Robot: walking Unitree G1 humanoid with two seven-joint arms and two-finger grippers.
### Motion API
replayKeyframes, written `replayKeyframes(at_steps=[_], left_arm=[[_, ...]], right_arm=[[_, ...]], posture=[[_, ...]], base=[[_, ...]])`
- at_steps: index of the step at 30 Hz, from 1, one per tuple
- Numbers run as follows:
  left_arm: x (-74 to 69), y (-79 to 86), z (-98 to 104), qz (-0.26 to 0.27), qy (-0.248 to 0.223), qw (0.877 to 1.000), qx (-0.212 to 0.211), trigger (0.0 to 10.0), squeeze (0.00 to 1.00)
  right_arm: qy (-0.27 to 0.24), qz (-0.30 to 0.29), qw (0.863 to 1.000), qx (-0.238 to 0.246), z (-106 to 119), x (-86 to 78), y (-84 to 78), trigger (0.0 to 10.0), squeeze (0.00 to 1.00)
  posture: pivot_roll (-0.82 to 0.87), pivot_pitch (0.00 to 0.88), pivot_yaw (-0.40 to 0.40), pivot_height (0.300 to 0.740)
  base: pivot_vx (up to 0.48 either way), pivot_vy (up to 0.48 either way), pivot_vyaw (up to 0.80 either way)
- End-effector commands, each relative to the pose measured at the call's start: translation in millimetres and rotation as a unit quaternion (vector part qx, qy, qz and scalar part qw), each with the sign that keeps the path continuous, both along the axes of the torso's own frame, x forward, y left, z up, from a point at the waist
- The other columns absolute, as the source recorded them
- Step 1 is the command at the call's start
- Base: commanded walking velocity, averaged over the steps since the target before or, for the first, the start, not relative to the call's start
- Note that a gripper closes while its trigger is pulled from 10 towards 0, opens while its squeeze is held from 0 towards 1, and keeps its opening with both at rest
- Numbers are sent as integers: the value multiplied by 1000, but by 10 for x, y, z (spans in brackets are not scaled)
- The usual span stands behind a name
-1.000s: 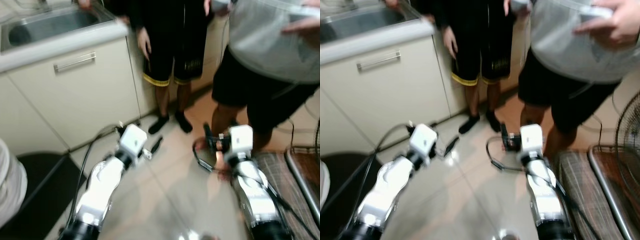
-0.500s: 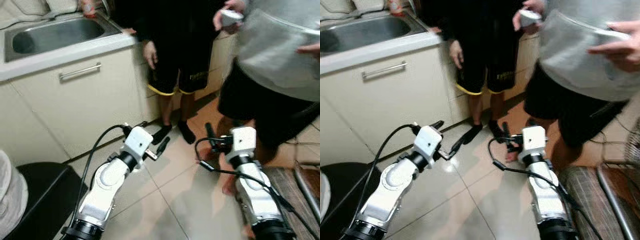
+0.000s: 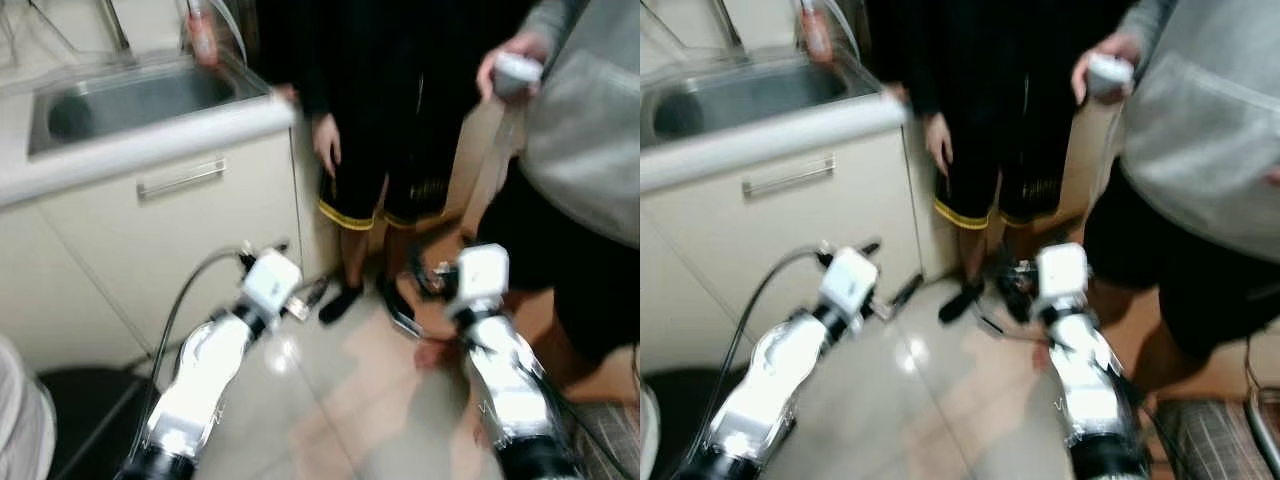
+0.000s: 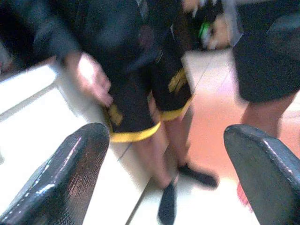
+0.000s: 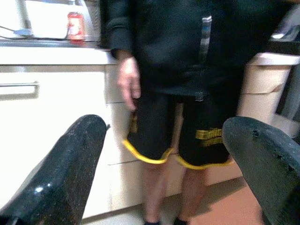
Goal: Clothes washing
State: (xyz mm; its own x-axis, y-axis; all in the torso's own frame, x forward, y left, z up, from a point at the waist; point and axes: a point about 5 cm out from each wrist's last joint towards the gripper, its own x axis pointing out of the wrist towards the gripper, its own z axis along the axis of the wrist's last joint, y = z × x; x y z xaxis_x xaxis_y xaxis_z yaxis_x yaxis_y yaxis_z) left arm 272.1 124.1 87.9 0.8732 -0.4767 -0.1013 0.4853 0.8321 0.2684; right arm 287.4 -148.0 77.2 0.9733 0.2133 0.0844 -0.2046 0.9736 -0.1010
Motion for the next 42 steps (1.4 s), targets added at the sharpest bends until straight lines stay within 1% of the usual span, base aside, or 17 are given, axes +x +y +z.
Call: replayKeyframes(at_steps=[1,2,3,6,7,9,11,12,13,16,18,26,31,34,36,39,42], left_arm=[[26,-24,-17,7,15,1000,-9,10000,0],[7,52,-61,22,28,999,-22,10000,0],[-41,195,-137,52,45,997,-40,10000,0],[-76,281,-186,74,55,994,-53,10000,0],[-196,524,-355,165,88,978,-95,10000,0],[-347,668,-518,227,121,959,-121,10000,0],[-497,706,-647,250,149,947,-135,10000,0],[-563,698,-692,251,159,945,-134,10000,0],[-635,664,-728,242,164,948,-123,10000,0],[-668,625,-736,230,161,952,-118,10000,0],[-731,487,-739,203,147,962,-107,10000,0],[-663,343,-647,178,100,975,-91,10000,0],[-633,265,-649,167,92,978,-85,10000,0],[-651,190,-665,152,87,981,-78,10000,0],[-637,207,-655,151,86,982,-77,10000,0],[-544,367,-570,152,75,983,-71,10000,0],[-521,384,-548,145,69,985,-62,10000,0]], right_arm=[[4,-16,1000,-7,-16,-8,-146,10000,0],[1,-18,1000,-7,-12,-11,-166,10000,0],[0,-23,1000,-6,-24,-22,-205,10000,0],[2,-28,1000,-7,-44,-36,-240,10000,0],[17,-53,998,-5,-158,-124,-386,10000,0],[38,-74,997,-1,-278,-229,-502,10000,0],[60,-86,994,-2,-392,-338,-577,10000,0],[71,-90,993,-5,-451,-394,-604,10000,0],[85,-92,992,-9,-518,-455,-624,10000,0],[87,-91,992,-7,-533,-471,-621,10000,0],[82,-78,994,-9,-533,-465,-569,10000,0],[43,-68,997,-11,-371,-310,-475,10000,0],[48,-66,997,-16,-373,-265,-458,10000,0],[46,-65,997,-7,-353,-224,-443,10000,0],[46,-65,997,-7,-352,-215,-440,10000,0],[48,-64,997,-7,-355,-196,-436,10000,0],[51,-65,997,-9,-365,-191,-436,10000,0]], posture=[[-132,0,64,740],[-132,0,64,740],[-137,0,65,740],[-138,0,64,740],[-135,0,67,740],[-133,0,66,740],[-132,0,64,740],[-128,0,61,740],[-127,0,61,740],[-126,0,60,740],[-126,0,59,740],[-123,0,57,740],[-123,0,57,740],[-123,0,56,740],[-122,0,56,740],[-119,0,55,740],[-118,0,54,740]], base=[[0,0,-731],[0,0,-731],[0,0,-738],[0,0,-738],[0,0,-738],[0,0,-738],[0,0,-741],[0,0,-744],[0,0,-744],[0,0,-744],[0,0,-703],[0,0,-142],[0,0,0],[0,0,-800],[0,0,-800],[0,0,-800],[0,0,-800]])
